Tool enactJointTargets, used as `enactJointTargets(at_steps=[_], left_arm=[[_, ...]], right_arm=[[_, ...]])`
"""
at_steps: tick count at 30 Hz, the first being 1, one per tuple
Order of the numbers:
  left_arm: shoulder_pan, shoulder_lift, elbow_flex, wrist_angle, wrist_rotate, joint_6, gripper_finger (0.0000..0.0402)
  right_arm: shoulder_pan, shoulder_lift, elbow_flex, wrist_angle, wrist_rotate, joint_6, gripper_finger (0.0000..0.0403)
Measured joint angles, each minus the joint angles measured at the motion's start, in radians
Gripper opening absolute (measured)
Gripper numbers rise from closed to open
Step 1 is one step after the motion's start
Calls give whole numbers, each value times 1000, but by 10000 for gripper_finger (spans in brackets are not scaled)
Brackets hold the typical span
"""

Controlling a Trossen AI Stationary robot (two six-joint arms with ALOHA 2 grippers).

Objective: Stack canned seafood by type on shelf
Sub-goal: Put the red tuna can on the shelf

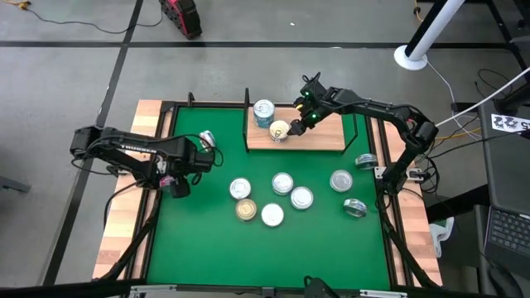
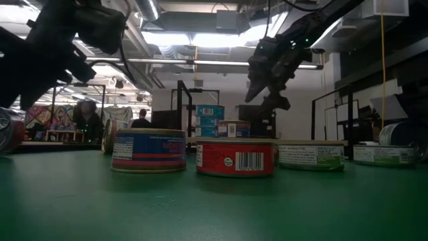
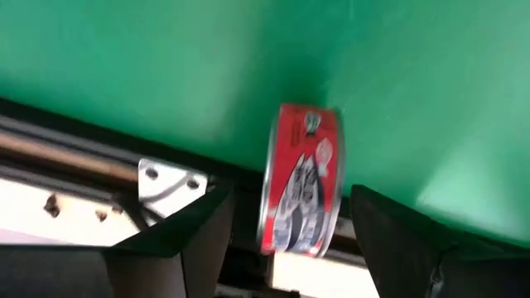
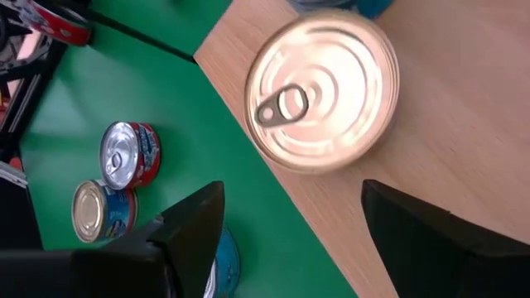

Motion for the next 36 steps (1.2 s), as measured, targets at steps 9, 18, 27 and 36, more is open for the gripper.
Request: enactJointTargets(at_steps=[9,18,27,36], left_arm=[[0,0,0,7,6,5,239],[0,3,-55,71,9,34,239],[0,5,-67,82,-1,74,239],[1,5,-77,78,-3,138,239]], right_arm=[[0,1,0,-62,0,-55,282],[0,1,0,-81,0,-79,282],[0,1,0,-82,0,-84,282],[0,-25,0,-91,-12,-104,282]])
